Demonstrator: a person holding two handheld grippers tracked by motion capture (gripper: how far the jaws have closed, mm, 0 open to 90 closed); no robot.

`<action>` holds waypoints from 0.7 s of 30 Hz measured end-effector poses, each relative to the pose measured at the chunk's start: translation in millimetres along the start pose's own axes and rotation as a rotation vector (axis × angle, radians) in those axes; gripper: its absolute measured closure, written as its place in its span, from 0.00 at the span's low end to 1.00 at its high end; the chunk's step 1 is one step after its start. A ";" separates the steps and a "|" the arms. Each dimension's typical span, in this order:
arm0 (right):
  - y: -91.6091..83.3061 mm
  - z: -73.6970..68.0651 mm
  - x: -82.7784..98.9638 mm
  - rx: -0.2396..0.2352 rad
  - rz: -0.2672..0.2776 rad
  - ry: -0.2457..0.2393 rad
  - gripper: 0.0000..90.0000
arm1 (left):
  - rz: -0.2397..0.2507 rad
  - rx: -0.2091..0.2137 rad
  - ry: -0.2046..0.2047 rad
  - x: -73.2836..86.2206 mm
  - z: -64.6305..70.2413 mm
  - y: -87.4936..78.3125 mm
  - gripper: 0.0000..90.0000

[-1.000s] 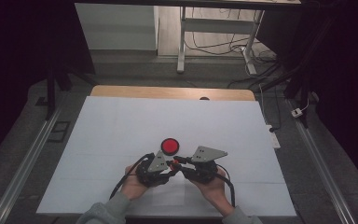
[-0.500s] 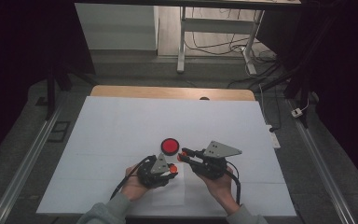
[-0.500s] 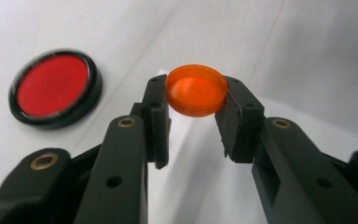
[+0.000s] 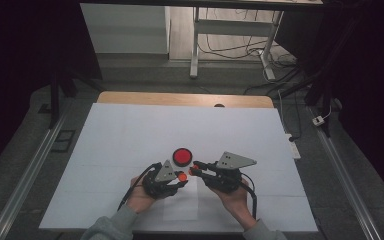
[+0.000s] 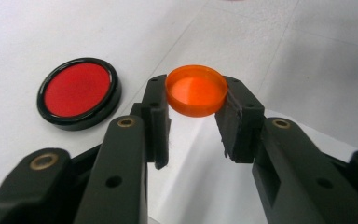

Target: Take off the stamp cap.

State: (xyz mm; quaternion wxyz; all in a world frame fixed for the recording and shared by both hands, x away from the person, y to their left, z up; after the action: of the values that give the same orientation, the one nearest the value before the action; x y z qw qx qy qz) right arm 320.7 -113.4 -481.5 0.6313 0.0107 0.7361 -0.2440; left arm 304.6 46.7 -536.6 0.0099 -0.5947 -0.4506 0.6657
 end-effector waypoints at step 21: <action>-4.8 6.3 0.0 0.025 0.022 0.005 0.81 | 0.029 -0.010 -0.064 9.2 -17.0 -22.4 0.72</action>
State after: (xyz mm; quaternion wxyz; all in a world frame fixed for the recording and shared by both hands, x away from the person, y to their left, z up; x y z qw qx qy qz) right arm 325.0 -120.0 -480.4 0.6320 0.0274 0.7343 -0.2463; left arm 303.8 75.0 -528.1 -0.0172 -0.5795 -0.4453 0.6824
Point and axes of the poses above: each handheld gripper's, and its own axes: y roughly forward along the jaws, x roughly out of its underside, z roughly to its right, the point moved 5 cm from there along y, roughly forward along the jaws, and after that the axes turned 5 degrees about -x, right-handed, at the moved point
